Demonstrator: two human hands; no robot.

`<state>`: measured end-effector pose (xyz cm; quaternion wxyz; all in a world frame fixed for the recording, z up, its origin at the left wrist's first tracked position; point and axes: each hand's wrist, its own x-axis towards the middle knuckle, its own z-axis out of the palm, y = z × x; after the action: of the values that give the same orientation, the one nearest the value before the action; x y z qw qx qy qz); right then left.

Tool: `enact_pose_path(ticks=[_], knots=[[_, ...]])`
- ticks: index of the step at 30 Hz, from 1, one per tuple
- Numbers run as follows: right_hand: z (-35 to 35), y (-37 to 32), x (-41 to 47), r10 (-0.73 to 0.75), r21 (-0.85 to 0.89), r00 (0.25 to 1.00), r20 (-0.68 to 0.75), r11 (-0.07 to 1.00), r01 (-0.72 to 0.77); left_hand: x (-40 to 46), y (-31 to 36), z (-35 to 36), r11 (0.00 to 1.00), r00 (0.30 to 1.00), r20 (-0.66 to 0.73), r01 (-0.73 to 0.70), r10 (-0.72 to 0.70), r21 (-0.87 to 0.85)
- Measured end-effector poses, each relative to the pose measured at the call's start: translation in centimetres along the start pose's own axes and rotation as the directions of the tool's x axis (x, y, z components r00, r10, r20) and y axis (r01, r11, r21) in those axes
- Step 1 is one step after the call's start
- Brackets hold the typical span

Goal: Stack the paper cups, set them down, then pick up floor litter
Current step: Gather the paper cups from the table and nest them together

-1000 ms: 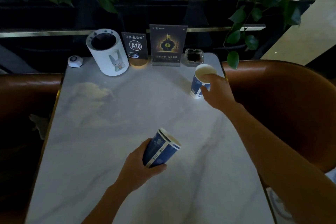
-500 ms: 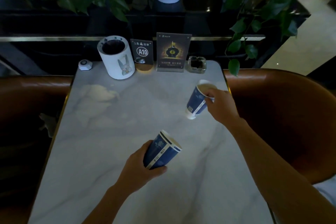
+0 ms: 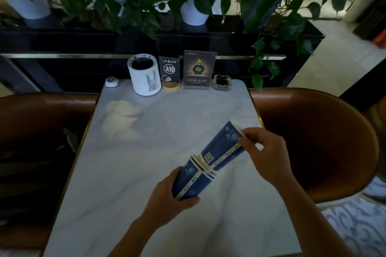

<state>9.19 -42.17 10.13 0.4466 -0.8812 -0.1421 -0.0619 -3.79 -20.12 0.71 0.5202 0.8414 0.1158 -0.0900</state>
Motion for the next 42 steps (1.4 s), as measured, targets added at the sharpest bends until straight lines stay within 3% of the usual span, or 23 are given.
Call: enact_pose_path(ticks=[14, 21, 32, 42], knots=[[3.8, -2.8, -8.6, 0.085, 0.025, 0.991, 0.107, 0.996, -0.088, -4.6, -0.5, 0.2, 0.996, 0.997, 0.039, -0.066, 0.068, -0.055], [7.5, -3.8, -13.2, 0.217, 0.062, 0.956, 0.197, 0.971, -0.233, -6.5, -1.8, 0.0, 0.994, 0.996, 0.046, -0.076, 0.080, -0.078], [8.9, -3.5, -16.8, 0.300, -0.079, 0.916, 0.266, 0.954, -0.290, -7.5, -5.1, 0.8, 0.991, 0.986, 0.148, -0.061, 0.078, -0.117], [8.6, -2.8, -16.7, 0.362, -0.100, 0.877, 0.315, 0.932, -0.348, -6.8, -5.8, 2.4, 0.988, 0.975, 0.197, -0.075, 0.102, -0.137]])
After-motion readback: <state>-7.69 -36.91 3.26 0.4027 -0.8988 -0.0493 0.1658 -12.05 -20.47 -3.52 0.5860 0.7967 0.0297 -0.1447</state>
